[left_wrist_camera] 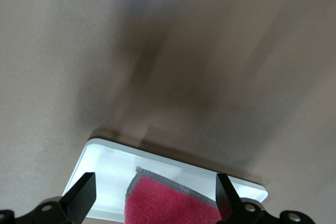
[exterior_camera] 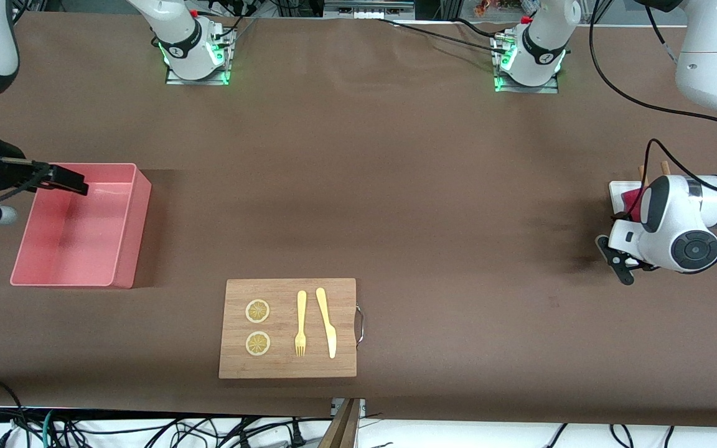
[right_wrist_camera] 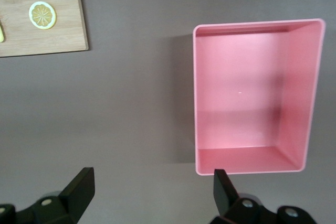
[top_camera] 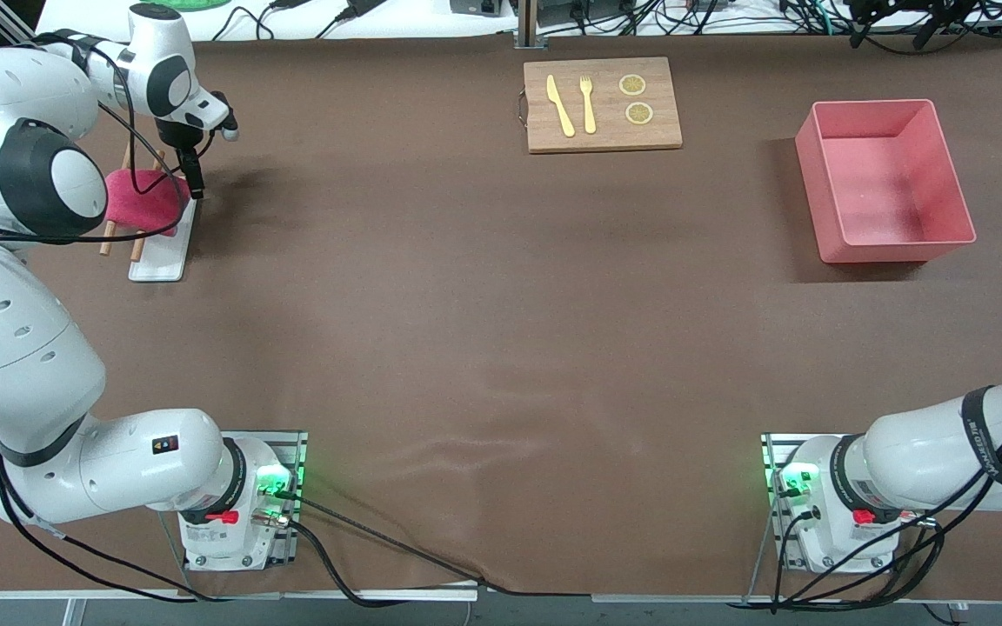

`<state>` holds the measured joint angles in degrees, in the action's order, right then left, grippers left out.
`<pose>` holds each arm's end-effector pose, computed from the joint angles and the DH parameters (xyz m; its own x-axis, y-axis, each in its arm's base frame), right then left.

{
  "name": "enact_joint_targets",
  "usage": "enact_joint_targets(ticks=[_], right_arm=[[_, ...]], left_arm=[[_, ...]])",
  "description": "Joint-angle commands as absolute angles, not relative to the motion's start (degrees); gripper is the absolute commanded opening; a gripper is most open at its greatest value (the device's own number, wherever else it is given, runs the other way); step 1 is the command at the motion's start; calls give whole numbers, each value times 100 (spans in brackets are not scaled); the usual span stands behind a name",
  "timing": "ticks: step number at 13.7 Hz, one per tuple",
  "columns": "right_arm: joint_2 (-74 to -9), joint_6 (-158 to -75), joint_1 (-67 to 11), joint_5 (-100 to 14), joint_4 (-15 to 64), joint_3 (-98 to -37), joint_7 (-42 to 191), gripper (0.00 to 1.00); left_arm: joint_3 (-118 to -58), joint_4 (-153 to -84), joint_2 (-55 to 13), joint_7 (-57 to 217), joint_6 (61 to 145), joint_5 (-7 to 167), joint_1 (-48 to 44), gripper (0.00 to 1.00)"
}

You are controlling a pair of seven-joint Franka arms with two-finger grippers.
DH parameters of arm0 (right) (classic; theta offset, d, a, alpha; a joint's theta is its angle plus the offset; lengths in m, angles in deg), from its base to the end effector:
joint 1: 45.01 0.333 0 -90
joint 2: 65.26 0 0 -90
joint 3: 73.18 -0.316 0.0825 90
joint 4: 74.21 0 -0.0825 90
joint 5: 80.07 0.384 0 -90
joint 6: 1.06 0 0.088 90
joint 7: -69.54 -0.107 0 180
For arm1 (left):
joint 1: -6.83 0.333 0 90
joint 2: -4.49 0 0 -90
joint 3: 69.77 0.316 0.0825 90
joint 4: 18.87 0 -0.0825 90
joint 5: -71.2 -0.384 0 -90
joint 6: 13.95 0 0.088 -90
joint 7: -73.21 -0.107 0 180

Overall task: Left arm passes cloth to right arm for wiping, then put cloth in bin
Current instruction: 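Carry the cloth toward the table middle while the right gripper approaches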

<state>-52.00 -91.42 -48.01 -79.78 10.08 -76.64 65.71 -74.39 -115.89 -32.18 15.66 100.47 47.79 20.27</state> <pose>0.6181 0.0017 0.5361 0.9903 -0.0587 -0.1257 -0.0605 -0.9981 -0.0105 0.6287 0.1262 0.2052 0.4083 -0.8252 -0.3903 -0.8524 -0.4977 0.1605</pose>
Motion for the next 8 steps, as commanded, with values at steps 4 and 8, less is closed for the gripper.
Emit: enact_joint_targets(ticks=[4, 8], right_arm=[[-4875, -9238, -4730, -7657, 902, -7661, 6181, 100], [-4751, -9334, -4608, -7366, 919, -7669, 5426, 100]], left_arm=[[-7469, -11599, -3304, 1144, 10075, 4616, 2106, 47], [-7469, -11590, -3269, 1090, 9969, 4616, 2107, 0]])
